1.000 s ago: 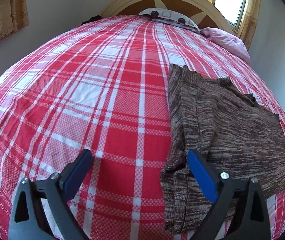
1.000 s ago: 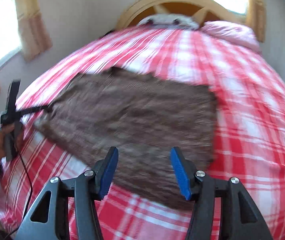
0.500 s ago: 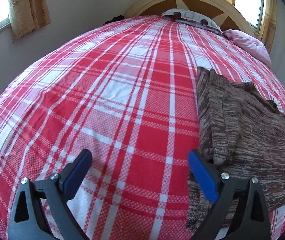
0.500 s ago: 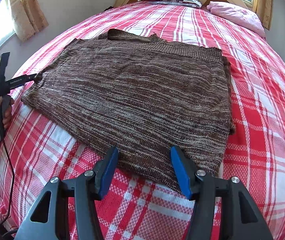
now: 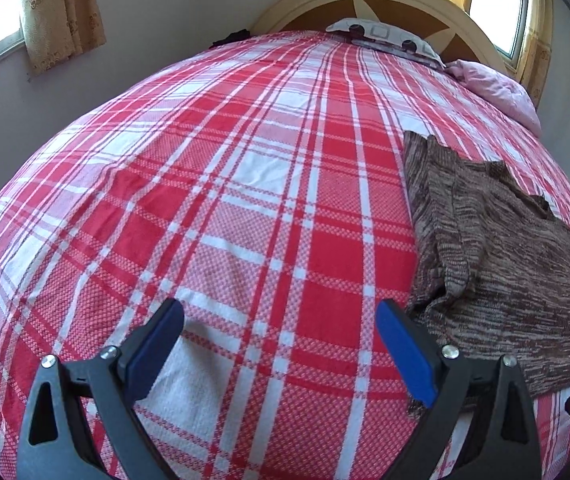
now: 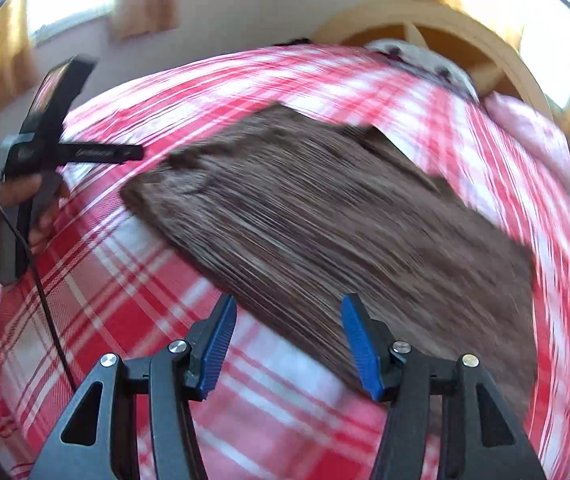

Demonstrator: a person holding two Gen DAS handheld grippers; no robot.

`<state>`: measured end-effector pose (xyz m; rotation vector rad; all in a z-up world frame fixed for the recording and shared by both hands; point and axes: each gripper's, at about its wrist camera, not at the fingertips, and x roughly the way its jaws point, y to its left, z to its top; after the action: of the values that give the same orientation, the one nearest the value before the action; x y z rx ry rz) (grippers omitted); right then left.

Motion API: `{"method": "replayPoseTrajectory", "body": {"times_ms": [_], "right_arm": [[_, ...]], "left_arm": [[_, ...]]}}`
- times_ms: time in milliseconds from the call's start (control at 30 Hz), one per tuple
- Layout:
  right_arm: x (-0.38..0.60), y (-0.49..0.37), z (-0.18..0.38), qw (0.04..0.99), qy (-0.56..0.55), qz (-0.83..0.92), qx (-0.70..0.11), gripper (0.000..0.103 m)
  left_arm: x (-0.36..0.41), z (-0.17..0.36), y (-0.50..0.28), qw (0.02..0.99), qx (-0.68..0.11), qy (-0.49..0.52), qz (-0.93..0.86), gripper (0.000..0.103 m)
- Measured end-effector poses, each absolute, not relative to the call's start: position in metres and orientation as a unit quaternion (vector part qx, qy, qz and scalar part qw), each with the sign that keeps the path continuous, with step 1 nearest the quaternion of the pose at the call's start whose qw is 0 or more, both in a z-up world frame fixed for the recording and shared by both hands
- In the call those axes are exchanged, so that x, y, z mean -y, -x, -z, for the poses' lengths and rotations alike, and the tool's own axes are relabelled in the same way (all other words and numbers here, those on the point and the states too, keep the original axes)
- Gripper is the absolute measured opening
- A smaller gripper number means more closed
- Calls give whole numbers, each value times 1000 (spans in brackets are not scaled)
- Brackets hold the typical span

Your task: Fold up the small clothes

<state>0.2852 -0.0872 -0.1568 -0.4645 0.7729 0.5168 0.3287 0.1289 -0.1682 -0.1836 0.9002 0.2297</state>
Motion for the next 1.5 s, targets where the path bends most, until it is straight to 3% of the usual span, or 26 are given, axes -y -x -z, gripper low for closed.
{"method": "replayPoseTrajectory", "body": {"times_ms": [233, 1033, 1067, 1133, 1233, 1500], "right_arm": [[26, -280, 172, 858, 289, -265, -331, 56], [-45, -291, 190, 860, 306, -271, -304, 56], [-48, -290, 192, 860, 310, -271, -301, 54], [-50, -285, 195, 857, 316, -281, -294, 34], [-56, -272, 200, 857, 342, -276, -270, 21], [-47, -278, 199, 866, 314, -270, -279, 14]], "left_arm": [[-129, 172, -330, 885, -450, 73, -93, 99], [-181, 165, -362, 892, -438, 110, 11, 99], [-179, 164, -365, 892, -435, 121, 31, 99], [-173, 160, -376, 890, -428, 141, 69, 98], [-161, 156, -397, 882, -422, 170, 124, 98], [-111, 152, -457, 862, -434, 151, 216, 94]]}}
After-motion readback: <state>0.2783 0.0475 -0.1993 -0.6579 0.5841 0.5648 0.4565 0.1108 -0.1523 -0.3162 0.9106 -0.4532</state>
